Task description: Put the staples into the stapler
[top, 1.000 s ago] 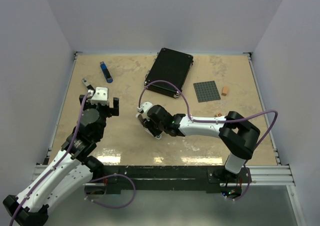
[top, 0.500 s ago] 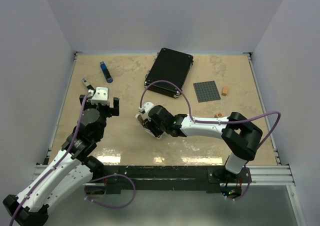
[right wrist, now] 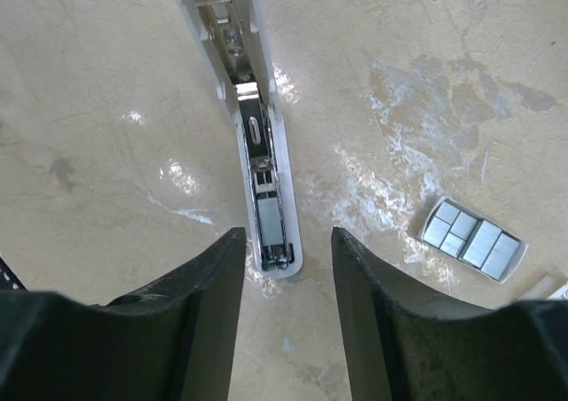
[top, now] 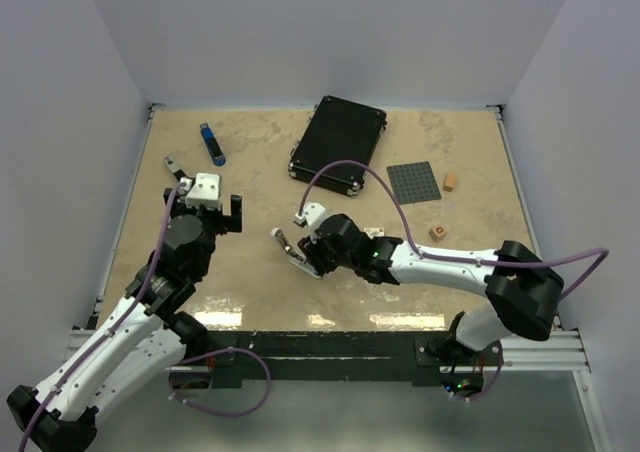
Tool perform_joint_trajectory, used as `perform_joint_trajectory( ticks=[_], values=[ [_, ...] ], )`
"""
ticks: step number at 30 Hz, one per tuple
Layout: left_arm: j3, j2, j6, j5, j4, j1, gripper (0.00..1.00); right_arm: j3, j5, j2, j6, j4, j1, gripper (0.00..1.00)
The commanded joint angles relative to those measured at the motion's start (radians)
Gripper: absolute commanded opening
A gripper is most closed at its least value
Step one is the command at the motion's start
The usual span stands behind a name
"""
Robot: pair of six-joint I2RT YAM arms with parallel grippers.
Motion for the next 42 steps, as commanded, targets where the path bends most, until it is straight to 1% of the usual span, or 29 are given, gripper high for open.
perform_joint_trajectory(
  ticks=[1,2,4,5,7,8,10,11,14,19,26,30,39,42],
  values=[
    [0.007,0.036,-0.063,0.098,-0.006,0.008,1.00,-0.118,-0.017,-0.090,0.017,0.162,0.001,0.50],
    [0.014,0.060,-0.098,0.149,-0.013,0.009,1.00,-0.179,-0.031,-0.104,0.019,0.232,0.003,0.52],
    [0.034,0.086,-0.137,0.210,-0.030,0.008,1.00,-0.243,-0.034,-0.156,0.019,0.314,0.003,0.55],
    [0.039,0.103,-0.176,0.268,-0.032,0.008,1.00,-0.306,-0.035,-0.171,0.017,0.396,0.005,0.56],
    [0.039,0.113,-0.218,0.314,-0.018,0.008,1.00,-0.369,-0.048,-0.213,-0.003,0.488,0.005,0.60],
    [0.033,0.116,-0.257,0.346,-0.006,0.008,1.00,-0.426,-0.054,-0.225,-0.012,0.575,0.005,0.61],
    [-0.005,0.113,-0.295,0.371,0.042,0.008,1.00,-0.475,-0.063,-0.237,-0.044,0.659,0.005,0.62],
    [-0.021,0.113,-0.327,0.383,0.059,0.008,1.00,-0.518,-0.069,-0.234,-0.056,0.741,0.005,0.63],
    [-0.071,0.120,-0.373,0.391,0.119,0.008,1.00,-0.561,-0.077,-0.187,-0.089,0.857,0.005,0.62],
    [-0.133,0.140,-0.391,0.391,0.220,0.009,1.00,-0.546,-0.068,-0.133,-0.086,0.901,0.005,0.61],
    [-0.186,0.188,-0.355,0.415,0.313,0.006,1.00,-0.561,-0.077,-0.104,-0.057,0.951,0.005,0.56],
    [-0.231,0.202,-0.345,0.435,0.393,0.008,1.00,-0.561,-0.085,-0.055,-0.041,0.974,0.006,0.54],
    [-0.285,0.251,-0.315,0.484,0.493,0.006,0.99,-0.543,-0.048,0.025,-0.032,1.006,0.006,0.51],
    [-0.288,0.275,-0.305,0.512,0.510,0.006,0.98,-0.532,-0.046,0.047,-0.035,1.006,0.006,0.47]
  ],
)
